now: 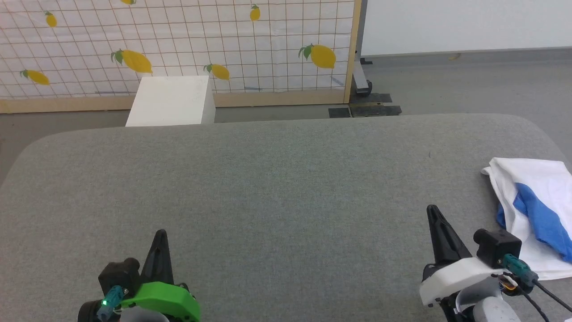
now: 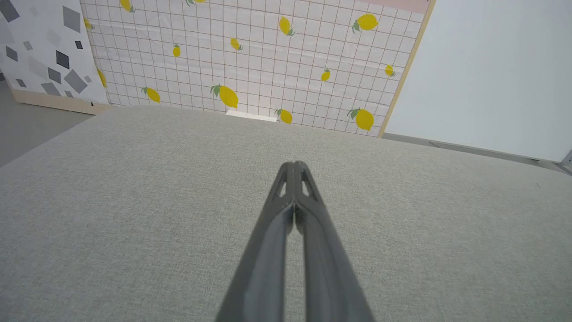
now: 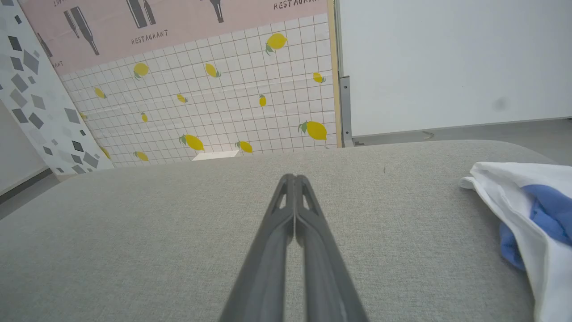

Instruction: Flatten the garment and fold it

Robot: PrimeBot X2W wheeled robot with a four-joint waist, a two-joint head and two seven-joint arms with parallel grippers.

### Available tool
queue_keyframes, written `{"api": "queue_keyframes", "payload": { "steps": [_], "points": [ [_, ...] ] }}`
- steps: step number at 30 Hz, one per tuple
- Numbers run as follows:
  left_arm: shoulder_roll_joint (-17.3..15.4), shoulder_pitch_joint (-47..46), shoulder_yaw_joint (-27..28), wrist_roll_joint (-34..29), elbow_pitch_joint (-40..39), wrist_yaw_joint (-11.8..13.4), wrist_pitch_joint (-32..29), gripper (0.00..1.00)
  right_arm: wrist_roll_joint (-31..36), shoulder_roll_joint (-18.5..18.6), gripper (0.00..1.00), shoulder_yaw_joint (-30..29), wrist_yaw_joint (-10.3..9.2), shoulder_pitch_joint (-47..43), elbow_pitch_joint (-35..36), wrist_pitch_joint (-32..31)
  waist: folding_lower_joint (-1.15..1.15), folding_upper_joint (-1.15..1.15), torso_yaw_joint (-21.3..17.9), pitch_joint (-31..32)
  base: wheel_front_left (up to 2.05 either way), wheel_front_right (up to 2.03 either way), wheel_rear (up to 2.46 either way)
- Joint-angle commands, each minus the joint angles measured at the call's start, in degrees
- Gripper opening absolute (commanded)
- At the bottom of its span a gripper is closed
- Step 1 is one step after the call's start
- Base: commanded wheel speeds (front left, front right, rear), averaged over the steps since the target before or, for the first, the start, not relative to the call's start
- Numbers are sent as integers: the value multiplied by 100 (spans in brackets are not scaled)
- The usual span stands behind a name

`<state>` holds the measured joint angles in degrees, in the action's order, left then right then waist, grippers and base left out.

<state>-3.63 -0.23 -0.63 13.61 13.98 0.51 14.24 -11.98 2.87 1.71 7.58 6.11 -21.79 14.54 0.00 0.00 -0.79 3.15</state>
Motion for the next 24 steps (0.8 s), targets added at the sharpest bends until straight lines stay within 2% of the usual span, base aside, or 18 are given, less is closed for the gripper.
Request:
{"api": "queue_keyframes", "payload": {
  "steps": [1,24],
  "points": [
    [2,1,3,-34,-38,-2,-24,0,36,0,0,-4,0,-18,56,-35,0,0,1,-4,0,0,0],
    [16,5,14,-283,-293,-11,-287,0,254,0,0,-35,-2,-130,455,-302,0,0,16,-62,0,0,0]
  ]
}}
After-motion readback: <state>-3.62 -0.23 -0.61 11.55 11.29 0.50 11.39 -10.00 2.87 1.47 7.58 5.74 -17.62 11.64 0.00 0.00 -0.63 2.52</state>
